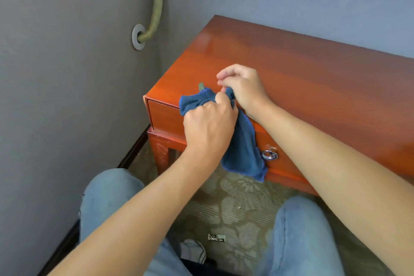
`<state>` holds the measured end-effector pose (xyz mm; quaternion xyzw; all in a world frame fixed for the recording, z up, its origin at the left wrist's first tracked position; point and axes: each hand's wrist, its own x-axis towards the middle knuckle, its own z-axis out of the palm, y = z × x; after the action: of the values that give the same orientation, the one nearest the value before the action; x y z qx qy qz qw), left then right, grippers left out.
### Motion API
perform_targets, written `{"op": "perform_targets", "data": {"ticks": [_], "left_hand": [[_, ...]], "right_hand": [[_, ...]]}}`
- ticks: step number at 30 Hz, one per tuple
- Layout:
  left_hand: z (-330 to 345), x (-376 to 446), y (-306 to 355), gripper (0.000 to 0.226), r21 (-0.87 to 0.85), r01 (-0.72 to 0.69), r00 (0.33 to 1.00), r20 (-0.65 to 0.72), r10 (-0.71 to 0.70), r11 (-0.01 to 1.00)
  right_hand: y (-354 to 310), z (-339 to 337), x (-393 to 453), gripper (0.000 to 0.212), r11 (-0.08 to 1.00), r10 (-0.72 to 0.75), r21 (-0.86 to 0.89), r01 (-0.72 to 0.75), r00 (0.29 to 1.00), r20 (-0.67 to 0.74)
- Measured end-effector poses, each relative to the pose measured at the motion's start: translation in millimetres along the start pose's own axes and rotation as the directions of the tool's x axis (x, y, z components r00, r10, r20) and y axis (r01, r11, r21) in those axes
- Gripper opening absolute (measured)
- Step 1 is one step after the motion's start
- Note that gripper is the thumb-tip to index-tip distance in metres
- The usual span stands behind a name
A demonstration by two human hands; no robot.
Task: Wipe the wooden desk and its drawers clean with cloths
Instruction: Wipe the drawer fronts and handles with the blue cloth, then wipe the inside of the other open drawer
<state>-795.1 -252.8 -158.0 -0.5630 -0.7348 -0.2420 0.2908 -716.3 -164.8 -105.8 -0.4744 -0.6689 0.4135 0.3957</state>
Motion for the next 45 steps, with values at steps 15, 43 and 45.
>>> {"op": "perform_targets", "data": {"ticks": [15,43,45], "left_hand": [[-4,3,-6,0.042,-0.19,-0.059,0.998,0.007,0.061,0.98],[-37,-79,75,0.013,-0.452,0.083,0.853,0.493,0.171,0.888],[-36,-77,74,0.02,-0.403,0.043,0.856,0.488,0.174,0.914]], "right_hand": [[10,-52,-81,0.098,0.989,-0.037,-0.112,0.101,0.884,0.466],[51,-124,-115,0.069,0.542,-0.076,-0.836,-0.084,0.986,-0.149],[51,-115,-123,0.091,0.514,-0.081,-0.857,0.037,0.997,-0.006]]}}
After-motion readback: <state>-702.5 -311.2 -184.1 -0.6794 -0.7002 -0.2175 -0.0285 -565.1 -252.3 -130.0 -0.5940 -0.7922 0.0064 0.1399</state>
